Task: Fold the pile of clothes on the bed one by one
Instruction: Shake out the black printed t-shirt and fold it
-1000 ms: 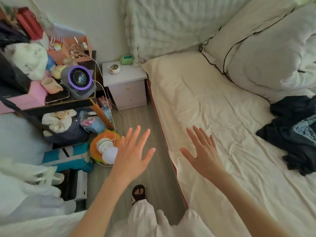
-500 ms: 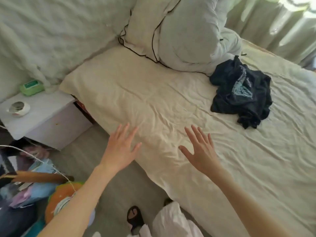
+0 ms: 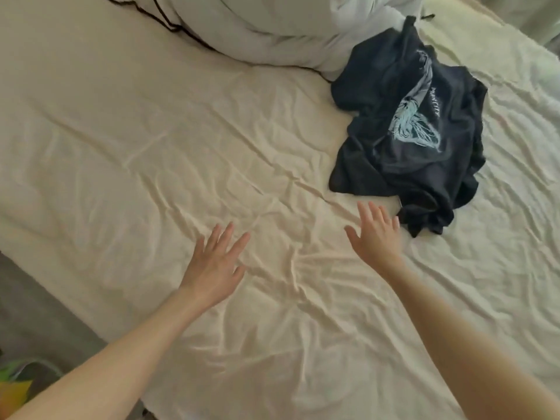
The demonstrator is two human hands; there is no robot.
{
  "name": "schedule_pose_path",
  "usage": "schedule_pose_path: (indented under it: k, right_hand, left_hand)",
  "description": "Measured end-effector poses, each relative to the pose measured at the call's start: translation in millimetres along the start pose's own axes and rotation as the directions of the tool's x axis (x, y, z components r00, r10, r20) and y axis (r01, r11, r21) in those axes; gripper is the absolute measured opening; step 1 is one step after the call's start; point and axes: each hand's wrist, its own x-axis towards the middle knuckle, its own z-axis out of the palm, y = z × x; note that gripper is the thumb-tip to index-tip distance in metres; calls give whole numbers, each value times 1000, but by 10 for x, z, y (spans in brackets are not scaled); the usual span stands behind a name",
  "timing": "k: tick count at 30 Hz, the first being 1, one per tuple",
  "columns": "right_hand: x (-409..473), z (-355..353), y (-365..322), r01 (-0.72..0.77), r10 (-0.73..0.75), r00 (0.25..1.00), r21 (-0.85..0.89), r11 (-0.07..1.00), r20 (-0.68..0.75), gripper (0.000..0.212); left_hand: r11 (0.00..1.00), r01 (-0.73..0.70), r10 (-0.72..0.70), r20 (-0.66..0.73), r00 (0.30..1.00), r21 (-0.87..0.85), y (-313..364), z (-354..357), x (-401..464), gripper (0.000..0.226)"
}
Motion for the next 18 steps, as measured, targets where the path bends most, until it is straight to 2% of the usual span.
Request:
schedule_pose_path:
  k: [5,9,11,13,18]
  right_hand:
    - [938,297,273,-19,18,997,-8,1000,-72,68]
    - [1493,458,350,-20,12,993,-67,998,-115,73]
    - [1657,544,417,-21,13,993,-66,998,-118,55]
    - [1681,625,455,-6,7,988,5,1000,-157,34]
    - [1205,788,159,135,-28,942,300,944,-335,21]
  left_hand:
    - [994,-63,48,160,986,90,281,385,845,73]
    - [989,-69,27,303,953,128,389,550,1228,82]
    - [986,-60,8,312,950,157,385,610,1285,83]
    - [982,-56,-5,322,947,180,381,628,1301,84]
    - [981,-41,-25,337,941,187,410,601,1340,85]
